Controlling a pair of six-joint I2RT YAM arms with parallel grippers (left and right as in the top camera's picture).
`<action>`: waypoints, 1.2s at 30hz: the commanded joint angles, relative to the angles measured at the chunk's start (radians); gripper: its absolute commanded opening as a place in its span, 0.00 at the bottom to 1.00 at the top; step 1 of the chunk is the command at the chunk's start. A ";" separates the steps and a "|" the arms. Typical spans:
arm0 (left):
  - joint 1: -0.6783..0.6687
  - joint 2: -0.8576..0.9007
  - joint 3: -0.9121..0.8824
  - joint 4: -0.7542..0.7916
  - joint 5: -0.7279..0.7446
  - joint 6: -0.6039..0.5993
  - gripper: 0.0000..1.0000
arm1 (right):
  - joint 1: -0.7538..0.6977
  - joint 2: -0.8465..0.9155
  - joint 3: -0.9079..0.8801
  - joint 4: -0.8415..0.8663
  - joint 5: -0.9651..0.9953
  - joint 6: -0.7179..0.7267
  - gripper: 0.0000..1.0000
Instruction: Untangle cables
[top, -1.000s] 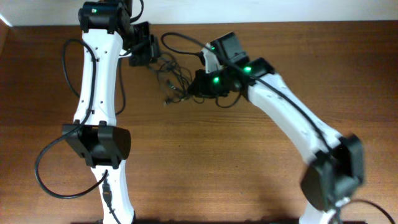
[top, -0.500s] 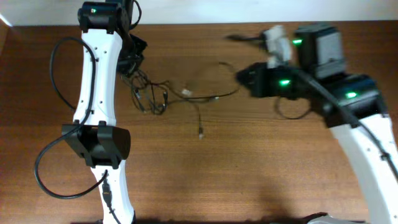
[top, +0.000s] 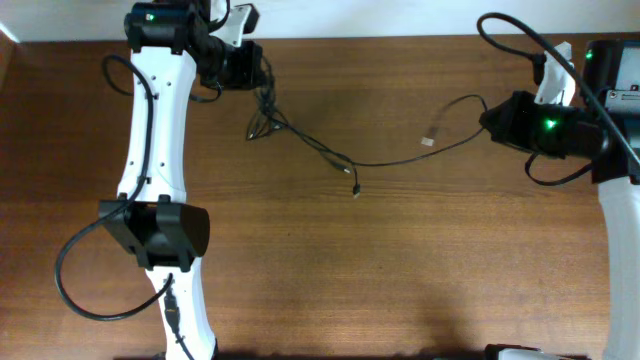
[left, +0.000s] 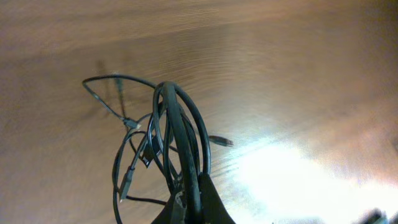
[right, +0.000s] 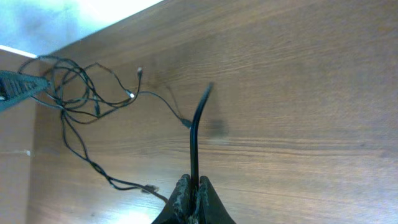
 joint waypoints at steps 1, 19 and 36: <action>0.014 -0.093 0.016 0.035 0.118 0.171 0.00 | -0.080 -0.003 0.004 0.013 -0.074 -0.061 0.04; 0.033 -0.113 0.015 0.068 -0.373 -0.108 0.00 | -0.710 -0.004 0.035 -0.153 -0.344 -0.122 0.08; 0.000 -0.113 0.016 0.106 0.774 0.074 0.00 | 0.059 0.092 0.035 -0.035 -0.310 -0.140 0.72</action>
